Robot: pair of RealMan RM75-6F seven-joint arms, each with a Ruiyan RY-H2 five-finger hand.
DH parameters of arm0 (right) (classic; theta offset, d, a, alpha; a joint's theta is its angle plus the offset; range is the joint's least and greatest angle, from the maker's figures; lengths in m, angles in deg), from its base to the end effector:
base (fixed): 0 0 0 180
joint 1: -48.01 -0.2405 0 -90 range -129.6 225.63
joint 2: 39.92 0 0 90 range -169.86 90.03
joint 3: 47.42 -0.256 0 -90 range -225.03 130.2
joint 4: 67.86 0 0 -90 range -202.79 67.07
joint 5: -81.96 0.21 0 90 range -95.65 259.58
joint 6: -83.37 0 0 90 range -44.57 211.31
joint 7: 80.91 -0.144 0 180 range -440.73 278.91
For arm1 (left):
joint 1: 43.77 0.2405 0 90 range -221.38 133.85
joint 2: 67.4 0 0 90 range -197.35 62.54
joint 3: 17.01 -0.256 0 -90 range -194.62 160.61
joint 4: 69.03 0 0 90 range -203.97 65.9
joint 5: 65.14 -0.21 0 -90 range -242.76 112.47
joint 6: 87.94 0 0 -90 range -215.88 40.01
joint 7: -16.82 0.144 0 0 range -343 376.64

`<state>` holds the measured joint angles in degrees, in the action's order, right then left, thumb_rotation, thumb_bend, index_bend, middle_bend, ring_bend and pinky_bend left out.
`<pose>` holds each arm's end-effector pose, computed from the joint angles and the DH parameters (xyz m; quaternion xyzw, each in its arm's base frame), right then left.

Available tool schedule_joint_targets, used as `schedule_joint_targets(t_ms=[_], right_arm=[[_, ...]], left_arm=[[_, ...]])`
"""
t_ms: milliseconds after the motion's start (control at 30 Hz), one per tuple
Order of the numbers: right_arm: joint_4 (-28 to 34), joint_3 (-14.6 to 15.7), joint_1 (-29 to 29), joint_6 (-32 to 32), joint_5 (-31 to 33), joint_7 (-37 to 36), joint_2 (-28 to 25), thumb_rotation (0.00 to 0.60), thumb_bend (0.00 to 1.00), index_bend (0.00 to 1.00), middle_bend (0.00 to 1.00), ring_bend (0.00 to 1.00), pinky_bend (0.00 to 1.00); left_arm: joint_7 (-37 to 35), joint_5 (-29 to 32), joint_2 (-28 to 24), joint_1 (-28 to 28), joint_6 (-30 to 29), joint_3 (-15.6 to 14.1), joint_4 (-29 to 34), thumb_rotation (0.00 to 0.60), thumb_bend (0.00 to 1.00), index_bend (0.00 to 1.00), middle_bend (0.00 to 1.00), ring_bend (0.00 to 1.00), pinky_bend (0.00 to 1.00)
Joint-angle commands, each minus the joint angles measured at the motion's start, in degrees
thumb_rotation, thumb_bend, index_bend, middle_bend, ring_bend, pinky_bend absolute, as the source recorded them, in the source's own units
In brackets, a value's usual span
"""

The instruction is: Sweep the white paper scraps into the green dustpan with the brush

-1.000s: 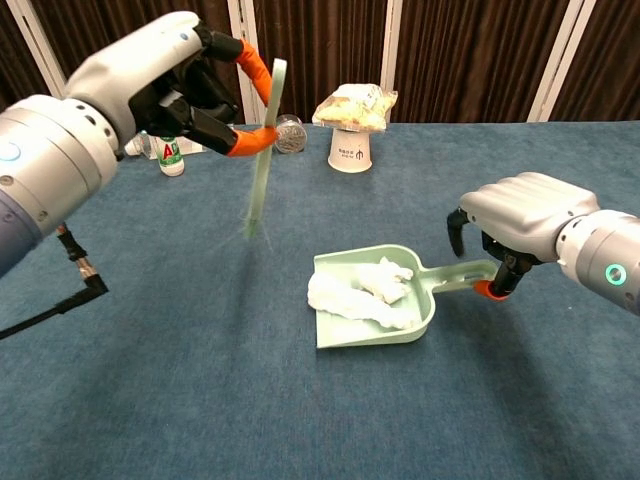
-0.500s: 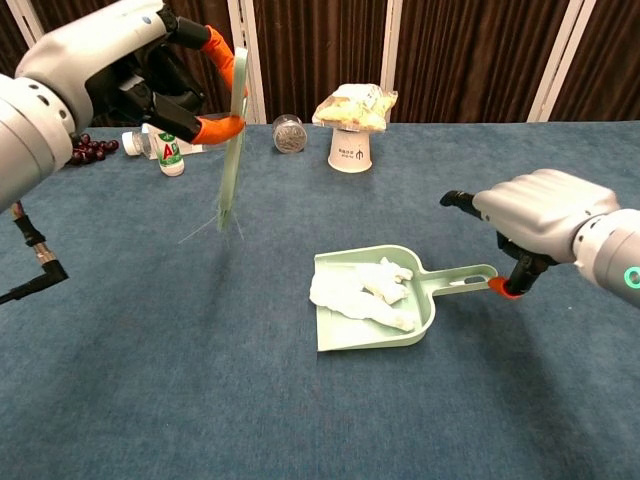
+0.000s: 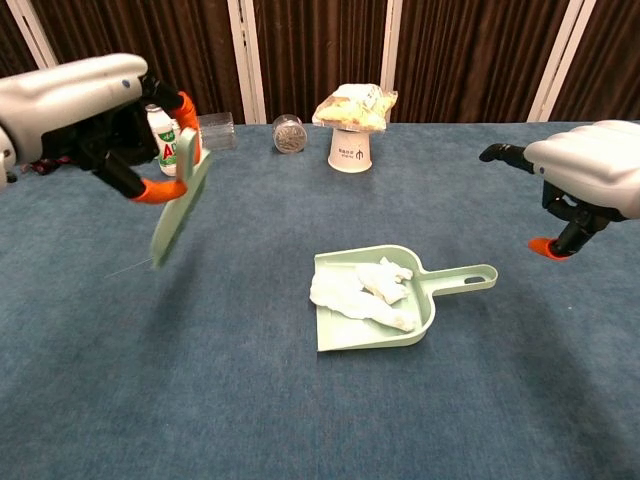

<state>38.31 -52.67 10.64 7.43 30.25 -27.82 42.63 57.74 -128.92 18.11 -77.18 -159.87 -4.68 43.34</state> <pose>-0.1584 -0.2882 0.0294 0.7347 -0.3008 0.2574 0.5509 -0.0973 0.2740 0.0317 -0.6969 -0.3613 -0.4265 0.4494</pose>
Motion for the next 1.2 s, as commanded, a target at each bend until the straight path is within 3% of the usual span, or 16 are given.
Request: schedule_joint_targets(t_ms=[33,200,467,733,833,933,1067,1200], right_arm=[[0.3,-0.1,0.1,0.0,-0.1,-0.2,-0.4,0.600,0.34,0.00,0.91,0.87,0.87],[0.8,-0.3,0.1,0.3,-0.4,-0.5,-0.7,0.600,0.34,0.00,0.91,0.87,0.87],[0.8,-0.8,-0.1,0.5,-0.3,-0.8,-1.1,0.600,0.34,0.00,0.91,0.87,0.87],[0.9,-0.9,0.0,0.6,-0.2,-1.2,-0.9,0.600,0.34,0.00,0.91,0.87,0.87],[1.0,-0.9,0.0,0.4,-0.6,-1.1,-0.8,0.600,0.34,0.00,0.91,0.87,0.87],[1.2,-0.8,0.1,0.3,-0.8,-1.0,-0.8,0.600,0.34,0.00,0.91,0.87,0.87],[1.4,-0.7,0.2,0.2,-1.0,-0.9,-0.9,0.600,0.34,0.00,0.91,0.87,0.87],[1.6,-0.5,0.3,0.0,-1.3,-1.0,-1.0,0.600,0.34,0.00,0.91,0.87,0.87]], left_arm=[[9.0,6.6,-3.8,-1.4,0.6,-1.6,3.2,0.600,0.65,0.77,1.00,0.99,1.00],[16.1,13.4,-4.0,-3.0,-1.3,-2.2,5.0,0.600,0.63,0.76,0.99,0.99,1.00],[22.3,18.7,-5.2,-5.0,-3.5,-3.9,5.7,0.600,0.63,0.73,0.97,0.98,1.00],[27.4,17.4,-10.5,-7.7,-3.9,-5.4,6.2,0.600,0.60,0.66,0.92,0.95,1.00],[27.3,18.4,-11.6,-8.1,-3.4,-5.8,6.8,0.600,0.45,0.52,0.87,0.93,1.00],[26.9,19.7,-12.2,-8.5,-3.3,-6.2,7.3,0.600,0.22,0.26,0.82,0.90,1.00],[25.3,19.7,-12.1,-8.4,-3.7,-6.5,7.3,0.600,0.09,0.06,0.80,0.89,1.00],[22.2,19.0,-12.2,-7.9,-4.3,-6.5,7.2,0.600,0.05,0.00,0.80,0.89,1.00]])
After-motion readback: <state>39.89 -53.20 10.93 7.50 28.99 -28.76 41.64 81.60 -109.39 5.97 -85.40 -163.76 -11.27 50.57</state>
